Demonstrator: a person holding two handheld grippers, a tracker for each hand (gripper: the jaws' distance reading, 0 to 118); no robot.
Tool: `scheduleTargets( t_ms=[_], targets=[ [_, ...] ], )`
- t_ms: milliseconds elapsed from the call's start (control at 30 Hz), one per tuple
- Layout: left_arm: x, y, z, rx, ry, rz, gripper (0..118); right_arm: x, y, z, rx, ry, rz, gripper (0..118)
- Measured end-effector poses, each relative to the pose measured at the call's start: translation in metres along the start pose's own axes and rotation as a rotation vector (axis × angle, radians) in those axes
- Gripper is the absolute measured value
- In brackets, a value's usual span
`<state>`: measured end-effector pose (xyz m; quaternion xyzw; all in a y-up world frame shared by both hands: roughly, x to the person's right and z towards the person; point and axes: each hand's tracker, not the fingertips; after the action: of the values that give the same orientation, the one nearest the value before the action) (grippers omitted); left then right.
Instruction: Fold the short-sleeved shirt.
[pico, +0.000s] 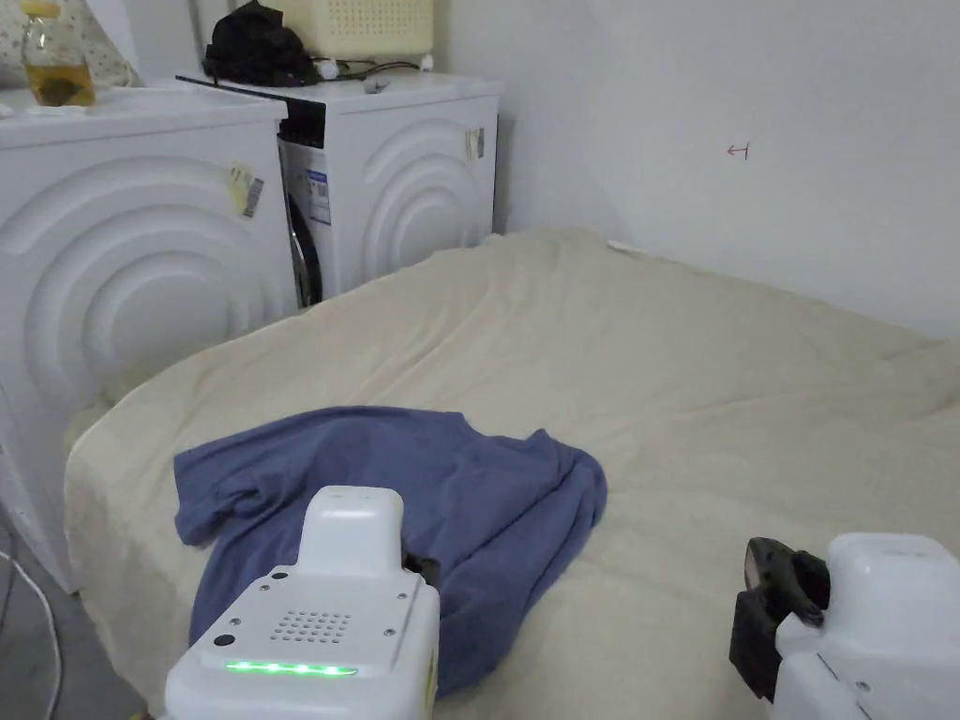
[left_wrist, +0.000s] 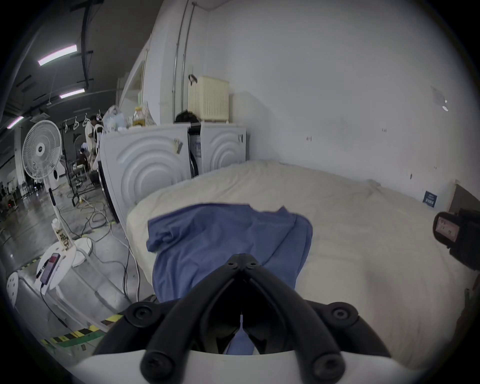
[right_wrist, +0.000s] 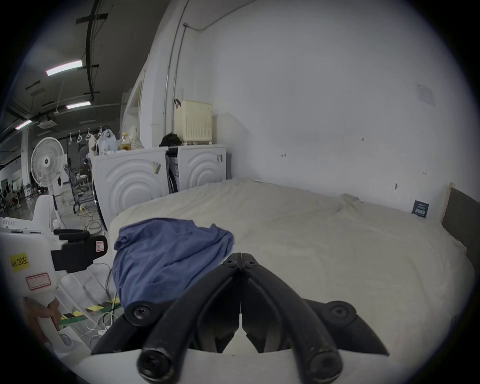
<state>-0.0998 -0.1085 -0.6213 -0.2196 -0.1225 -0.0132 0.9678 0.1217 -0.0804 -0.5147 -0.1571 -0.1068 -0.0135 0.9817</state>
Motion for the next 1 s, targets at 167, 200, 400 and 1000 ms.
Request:
scheduleTargets(
  t_ms=[167, 200, 400, 1000],
  targets=[
    [-0.003, -0.017, -0.042, -0.1, 0.005, -0.021, 0, -0.002, -0.01, -0.025, -0.057, -0.005, 0.014, 0],
    [-0.003, -0.02, -0.05, -0.124, 0.003, -0.023, 0, -0.002, -0.012, -0.03, -0.066, -0.004, 0.015, 0],
    [-0.008, -0.027, -0.092, -0.189, -0.071, 0.053, 110, -0.003, -0.023, -0.055, -0.137, 0.0, 0.038, 0],
    [0.001, -0.04, -0.152, -0.35, 0.02, 0.062, 9, 0.011, -0.031, -0.07, -0.211, -0.033, 0.05, 0]
  ],
)
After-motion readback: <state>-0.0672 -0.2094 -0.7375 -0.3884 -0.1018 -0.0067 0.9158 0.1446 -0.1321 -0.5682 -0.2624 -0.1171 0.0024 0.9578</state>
